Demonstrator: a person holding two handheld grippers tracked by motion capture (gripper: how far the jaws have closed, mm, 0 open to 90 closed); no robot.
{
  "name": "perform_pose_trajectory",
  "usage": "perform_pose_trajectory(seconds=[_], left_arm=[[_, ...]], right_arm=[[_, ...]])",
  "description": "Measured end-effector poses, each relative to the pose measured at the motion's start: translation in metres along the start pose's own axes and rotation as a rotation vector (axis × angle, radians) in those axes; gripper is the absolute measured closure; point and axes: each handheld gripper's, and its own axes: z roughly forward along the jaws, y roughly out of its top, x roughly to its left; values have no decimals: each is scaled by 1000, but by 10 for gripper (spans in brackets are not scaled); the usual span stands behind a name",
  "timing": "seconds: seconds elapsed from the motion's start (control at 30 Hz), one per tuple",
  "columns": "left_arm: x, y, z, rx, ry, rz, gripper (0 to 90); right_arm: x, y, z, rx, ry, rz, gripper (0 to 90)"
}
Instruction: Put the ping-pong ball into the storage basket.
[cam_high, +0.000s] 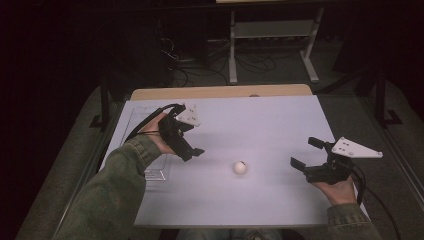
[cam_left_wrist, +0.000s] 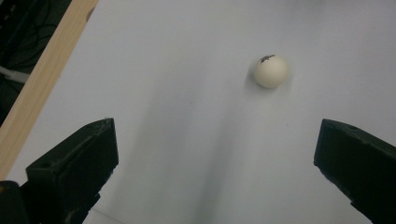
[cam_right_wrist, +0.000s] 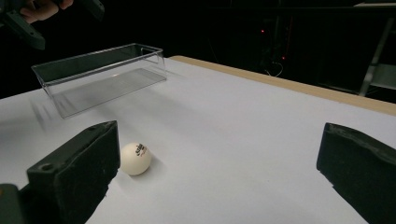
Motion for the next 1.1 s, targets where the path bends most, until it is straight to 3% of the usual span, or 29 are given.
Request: perform_pose_trajectory(seconds=[0.5,1.1], left_arm=[[0,19,11,23,-46,43,0],[-1,29,34,50,-123,57,0]], right_arm=[[0,0,-1,1,4,1,0],[0,0,-1,1,8,6,0]])
